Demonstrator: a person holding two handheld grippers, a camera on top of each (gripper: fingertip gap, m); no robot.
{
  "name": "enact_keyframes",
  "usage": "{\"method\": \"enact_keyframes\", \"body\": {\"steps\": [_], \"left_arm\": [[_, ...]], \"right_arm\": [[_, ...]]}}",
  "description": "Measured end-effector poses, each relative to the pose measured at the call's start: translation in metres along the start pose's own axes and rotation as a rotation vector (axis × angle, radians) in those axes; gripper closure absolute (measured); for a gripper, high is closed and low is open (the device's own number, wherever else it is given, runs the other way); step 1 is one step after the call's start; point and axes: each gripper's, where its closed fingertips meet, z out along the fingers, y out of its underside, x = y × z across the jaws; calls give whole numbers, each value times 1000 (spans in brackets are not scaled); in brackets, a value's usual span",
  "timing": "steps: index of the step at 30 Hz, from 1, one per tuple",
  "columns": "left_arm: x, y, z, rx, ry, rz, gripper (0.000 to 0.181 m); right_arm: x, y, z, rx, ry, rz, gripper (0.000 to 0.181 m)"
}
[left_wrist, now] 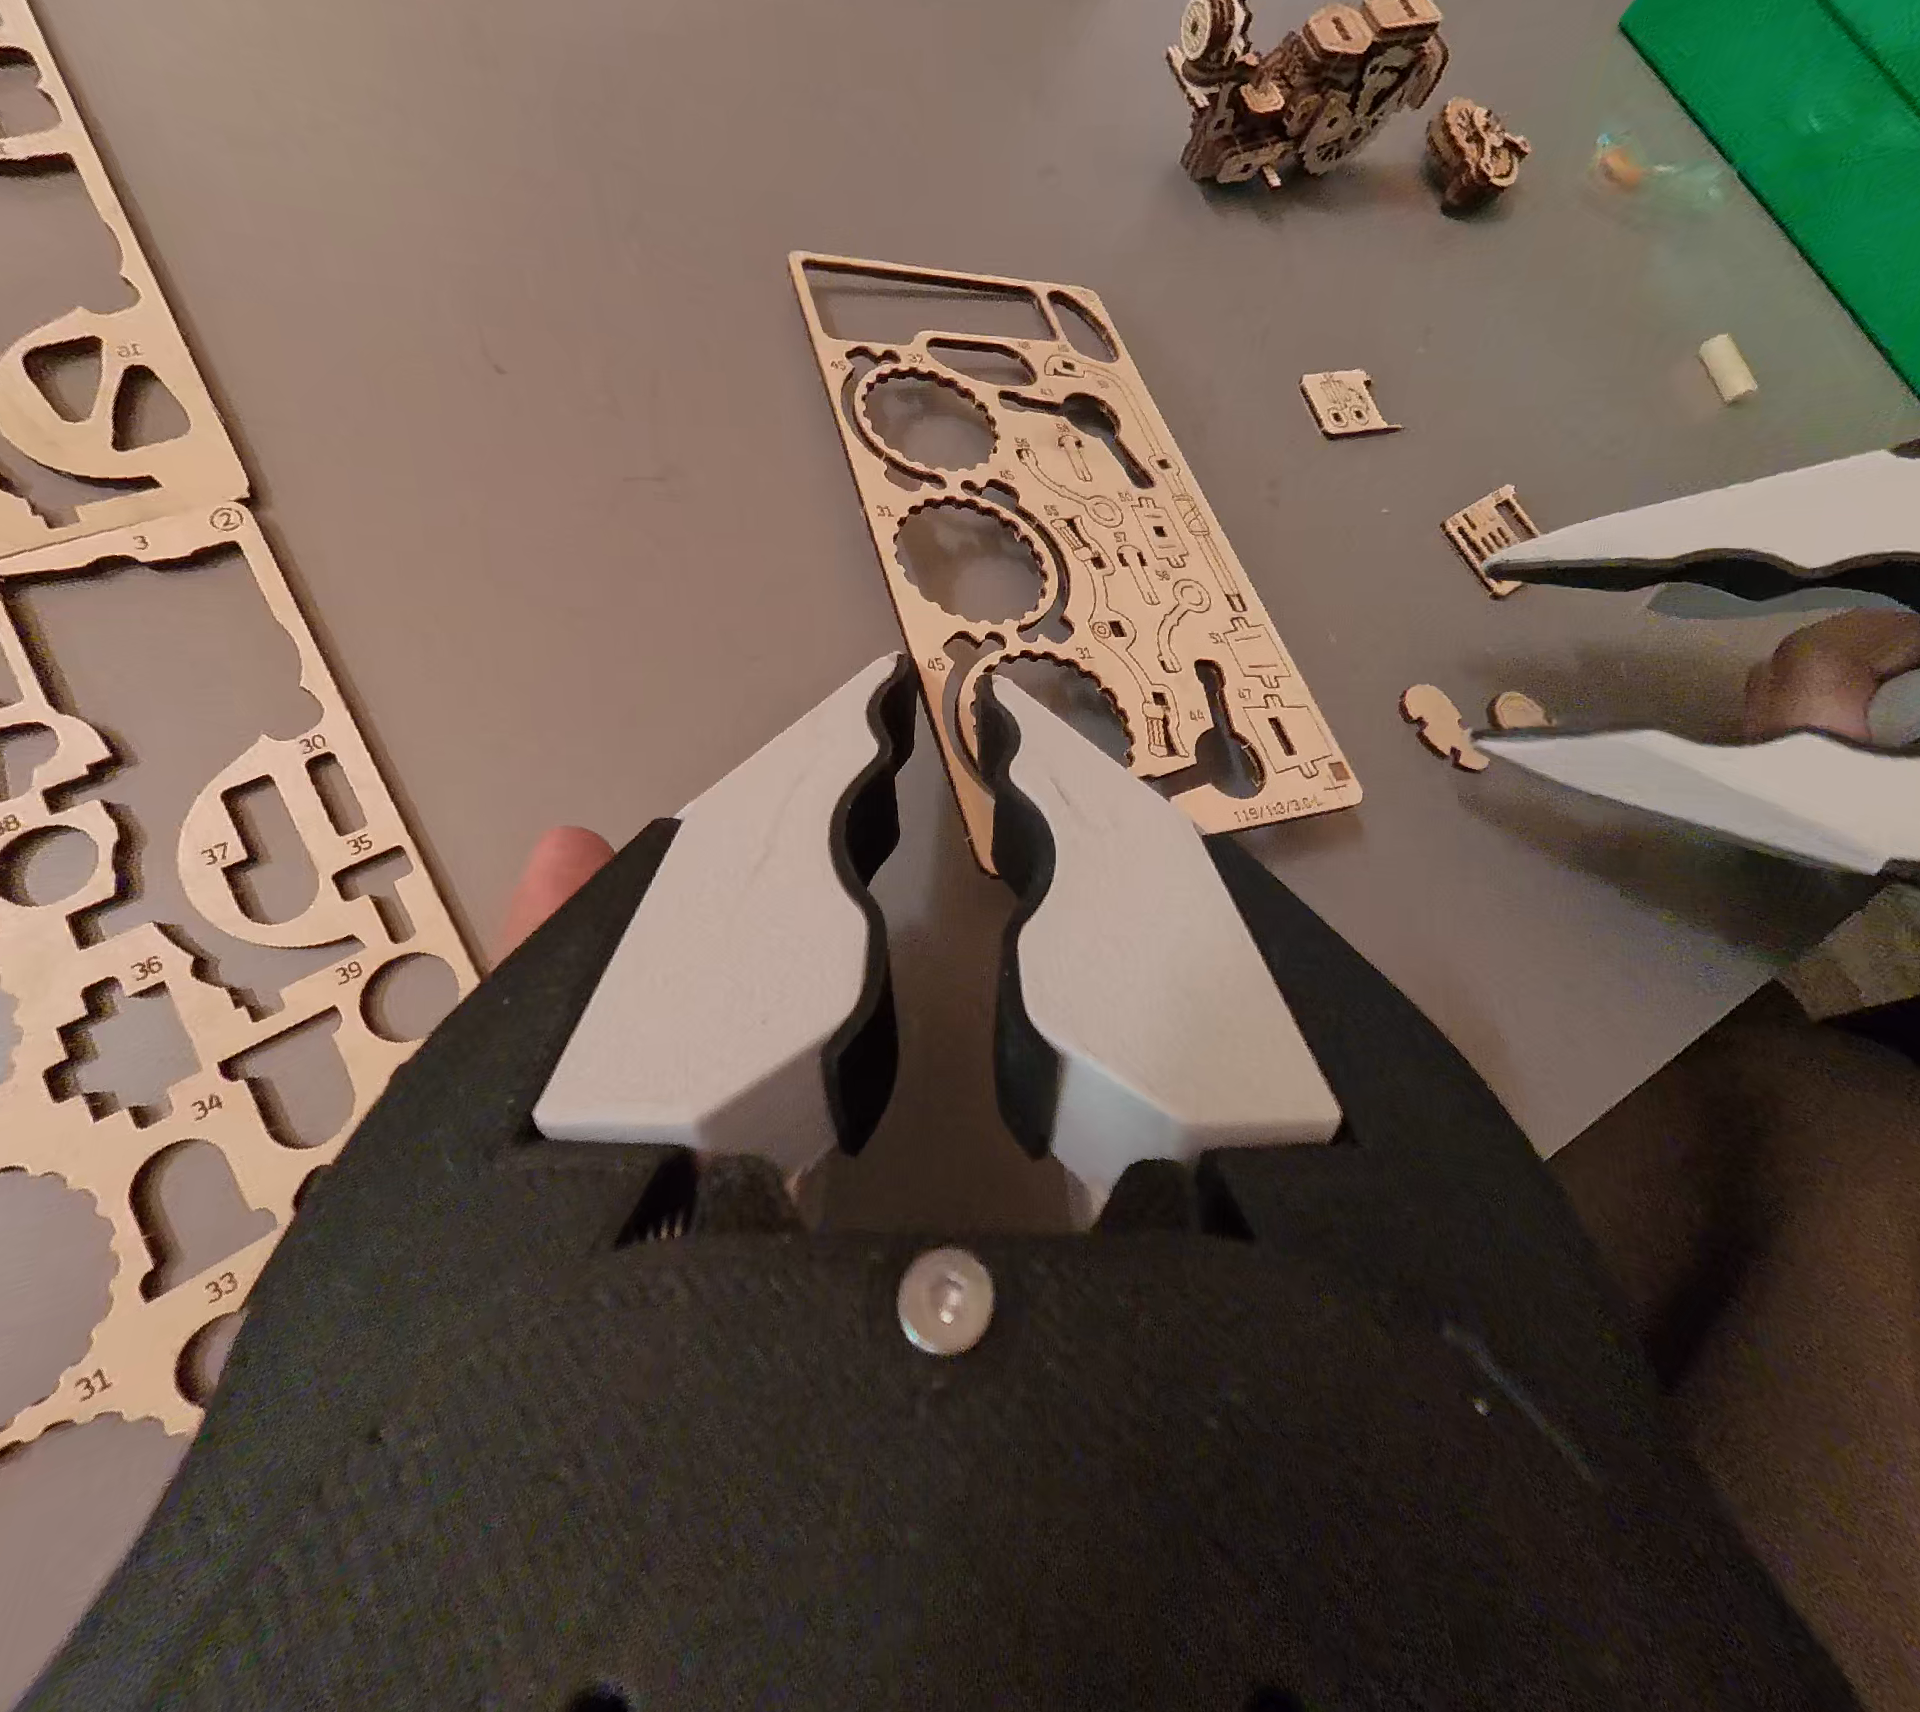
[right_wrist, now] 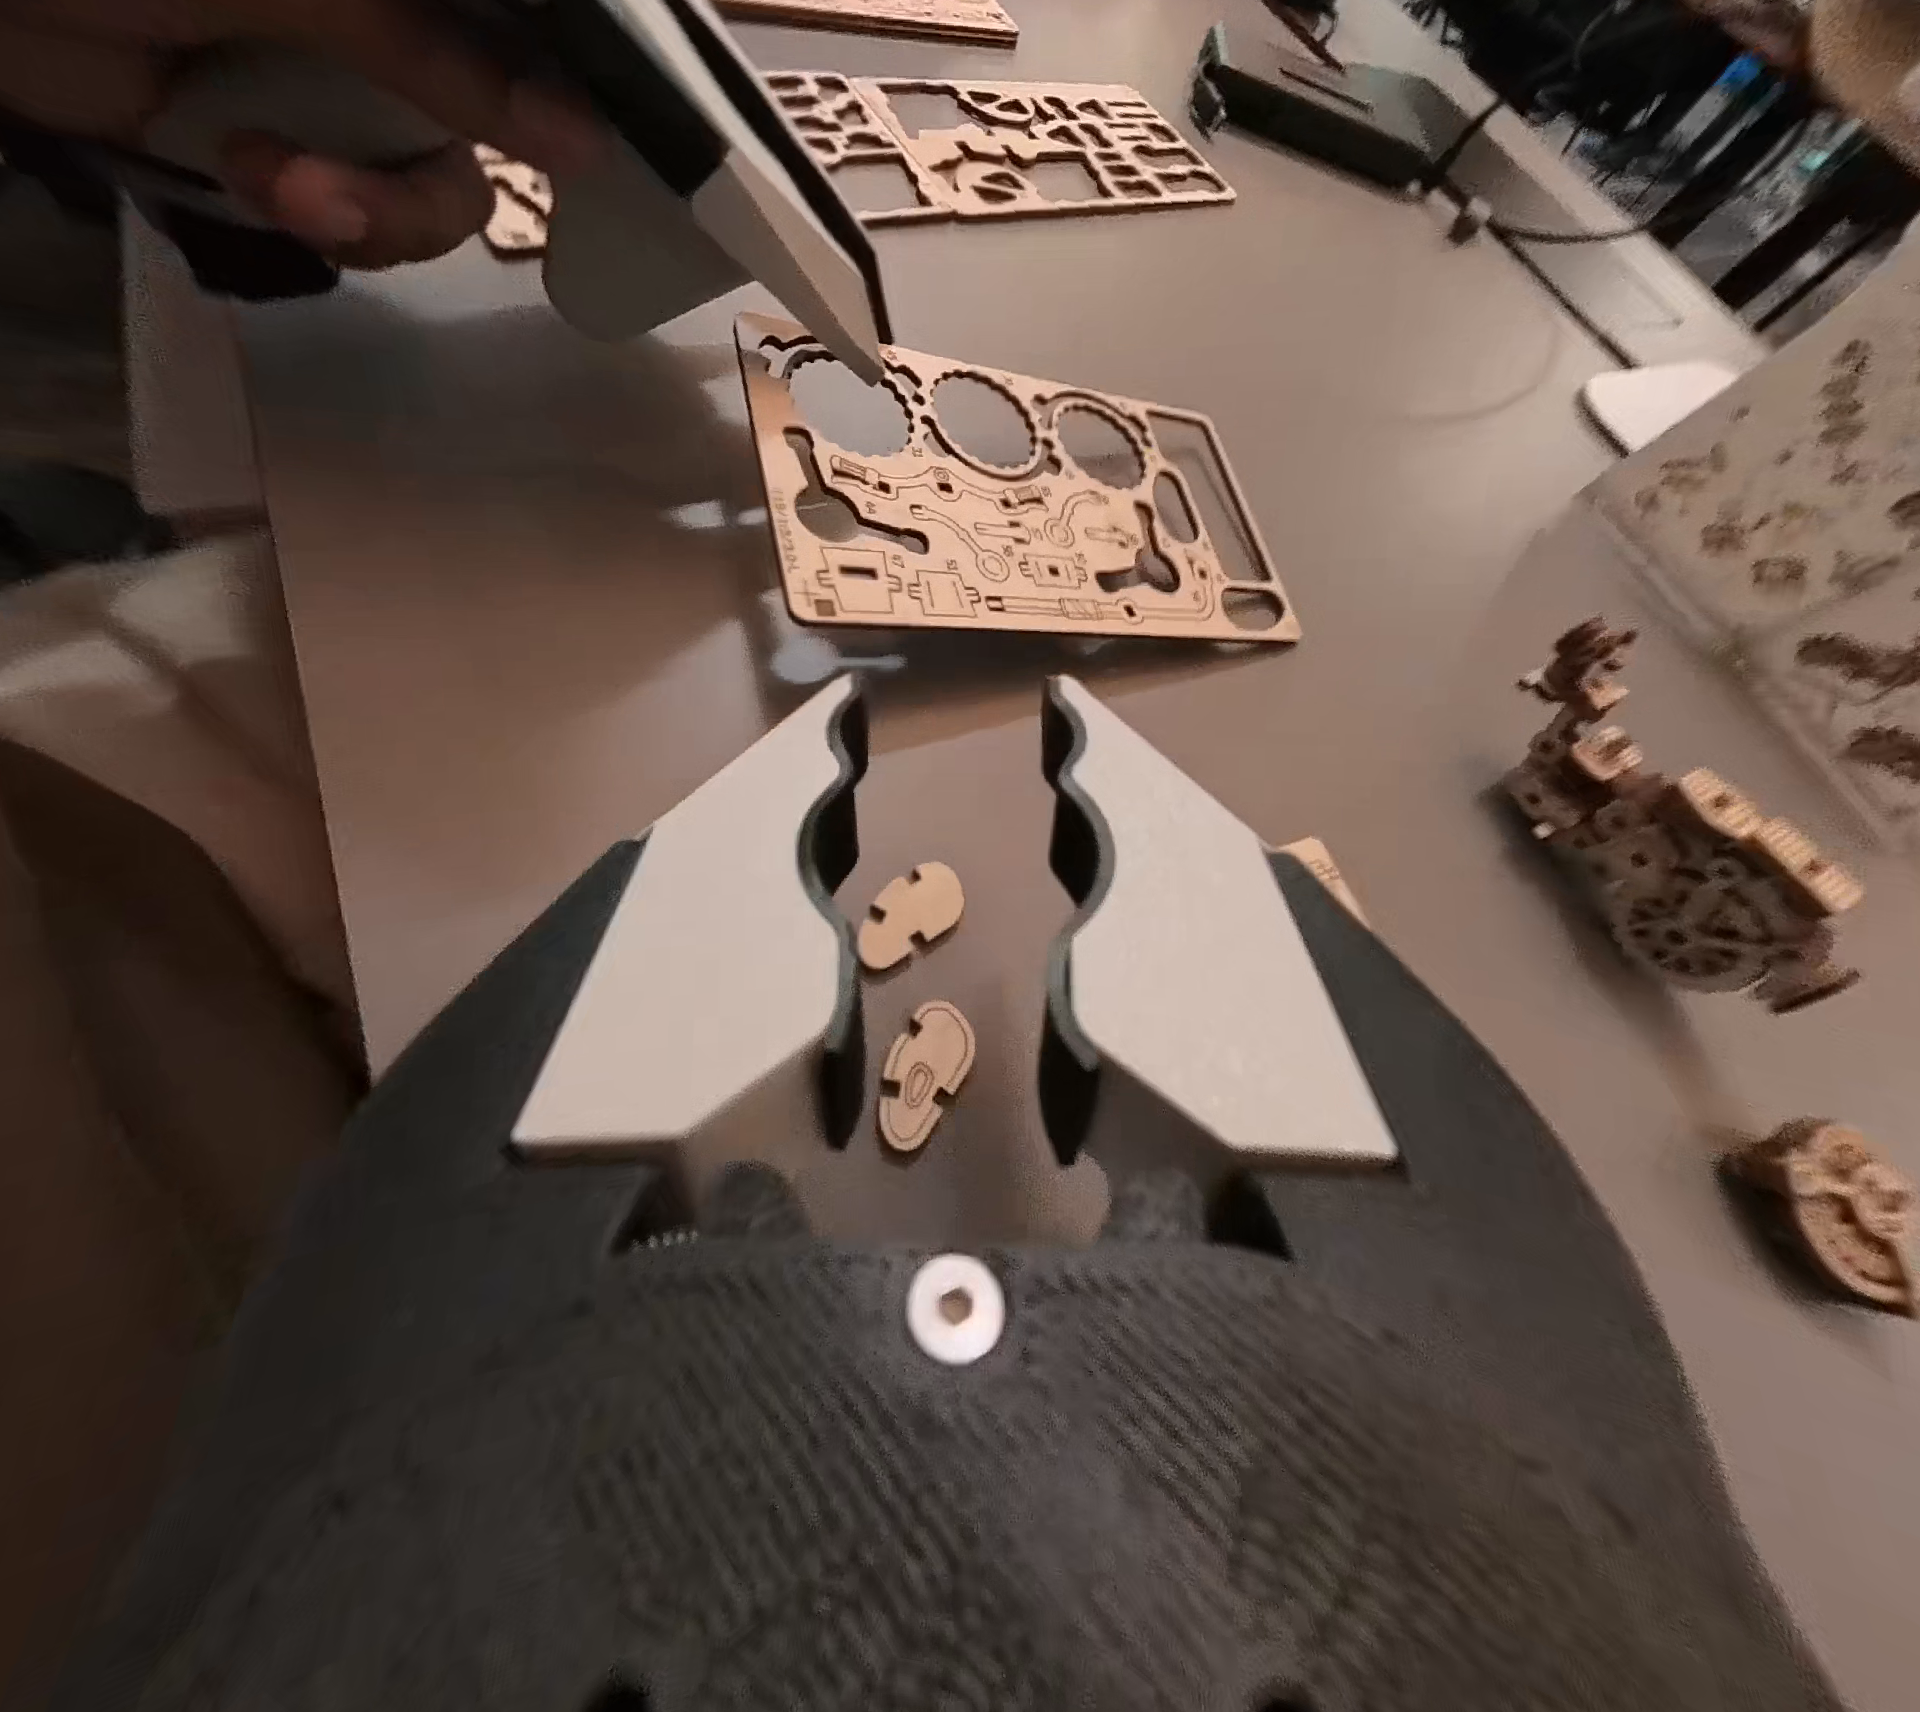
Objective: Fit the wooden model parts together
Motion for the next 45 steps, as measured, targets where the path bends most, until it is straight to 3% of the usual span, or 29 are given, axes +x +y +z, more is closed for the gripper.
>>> {"method": "enact_keyframes", "body": {"steps": [9,20,27,32,38,45], "left_arm": [[10,2,0,-11,22,17,172],[25,10,2,-42,68,27,172],[26,11,3,-49,91,12,171],[31,11,2,-46,144,-10,160],[35,-2,-4,-6,362,-290,135],[37,0,-4,-51,541,-536,142]], "right_arm": [[-17,-1,7,-47,103,-360,145],[-26,0,10,-42,114,-468,151],[-26,3,10,-49,120,-494,166],[-26,5,9,-51,118,-509,174],[-23,3,7,-39,138,-511,174],[-16,-9,-1,34,136,-406,175]]}}
